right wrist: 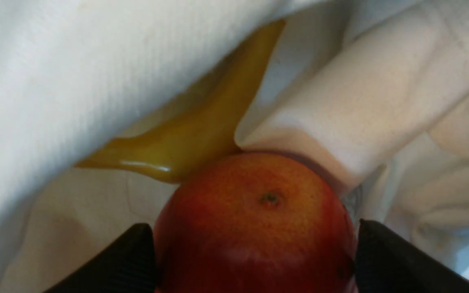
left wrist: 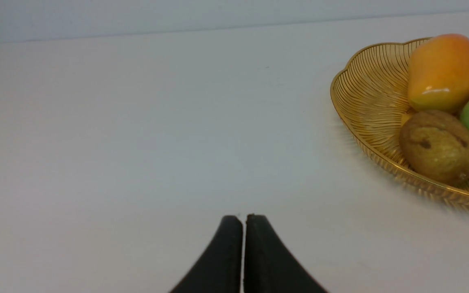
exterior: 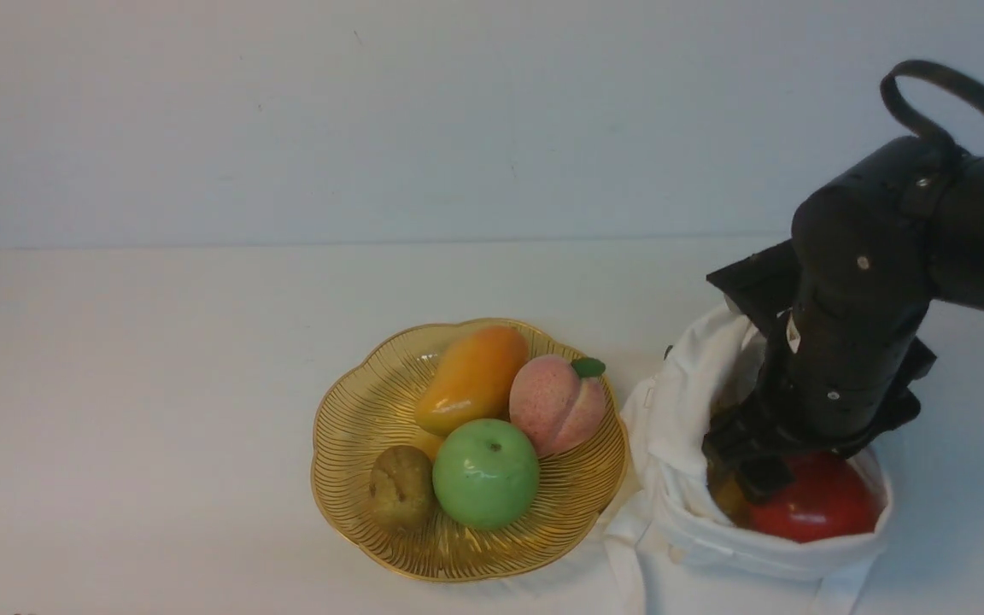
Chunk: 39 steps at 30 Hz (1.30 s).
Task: Take the fruit out of the cloth bag on the white table and place them on a plate.
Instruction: 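Reach into the cloth bag and grasp a fruit inside it with the right gripper, then move the fruit from the bag and place it onto the plate with the right gripper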
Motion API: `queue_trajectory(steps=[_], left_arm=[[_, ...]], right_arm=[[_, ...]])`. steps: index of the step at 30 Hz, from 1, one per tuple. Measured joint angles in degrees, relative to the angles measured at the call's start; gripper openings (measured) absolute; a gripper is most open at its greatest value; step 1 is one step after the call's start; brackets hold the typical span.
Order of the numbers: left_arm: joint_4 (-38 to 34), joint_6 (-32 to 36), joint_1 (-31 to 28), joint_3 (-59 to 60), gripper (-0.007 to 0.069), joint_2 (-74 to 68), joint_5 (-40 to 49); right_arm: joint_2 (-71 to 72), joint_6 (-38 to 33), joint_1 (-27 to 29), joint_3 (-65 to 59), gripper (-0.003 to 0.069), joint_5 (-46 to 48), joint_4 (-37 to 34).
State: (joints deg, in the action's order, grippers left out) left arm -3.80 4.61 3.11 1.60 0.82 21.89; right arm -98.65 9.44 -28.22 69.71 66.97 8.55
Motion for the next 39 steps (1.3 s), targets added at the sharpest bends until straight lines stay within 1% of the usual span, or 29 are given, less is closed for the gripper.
queue_trajectory(steps=[5, 7, 8, 10, 16, 20, 24, 28, 34, 39], left_arm=[[0.0, 0.0, 0.0, 0.0, -0.0008, 0.0, 0.0], [0.0, 0.0, 0.0, 0.0, -0.0008, 0.0, 0.0], [0.0, 0.0, 0.0, 0.0, -0.0008, 0.0, 0.0], [0.0, 0.0, 0.0, 0.0, -0.0008, 0.0, 0.0], [0.0, 0.0, 0.0, 0.0, -0.0008, 0.0, 0.0], [0.0, 0.0, 0.0, 0.0, -0.0008, 0.0, 0.0], [0.0, 0.0, 0.0, 0.0, -0.0008, 0.0, 0.0], [0.0, 0.0, 0.0, 0.0, -0.0008, 0.0, 0.0], [0.0, 0.0, 0.0, 0.0, -0.0008, 0.0, 0.0], [0.0, 0.0, 0.0, 0.0, -0.0008, 0.0, 0.0]], right_arm=[[-1.5, 0.2, 0.0, 0.0, 0.0585, 1.9, 0.0], [-2.2, 0.2, 0.0, 0.0, 0.0558, 2.3, 0.0], [-2.6, 0.3, 0.0, 0.0, 0.0524, 2.4, 0.0], [-3.0, 0.3, 0.0, 0.0, 0.0505, 2.5, 0.0], [-3.2, 0.3, 0.0, 0.1, 0.0505, 2.6, -0.1], [-1.8, 0.3, 0.0, 0.1, 0.0505, 2.5, -1.4], [3.3, 0.3, 0.0, 0.1, 0.0505, 2.7, -3.4], [8.1, 0.3, -0.1, 0.4, 0.0505, 3.1, -3.5], [12.4, 0.4, -0.1, 6.9, 0.0505, 3.9, -3.9], [12.6, -1.1, -0.1, 14.0, 0.0505, 4.0, -8.2]])
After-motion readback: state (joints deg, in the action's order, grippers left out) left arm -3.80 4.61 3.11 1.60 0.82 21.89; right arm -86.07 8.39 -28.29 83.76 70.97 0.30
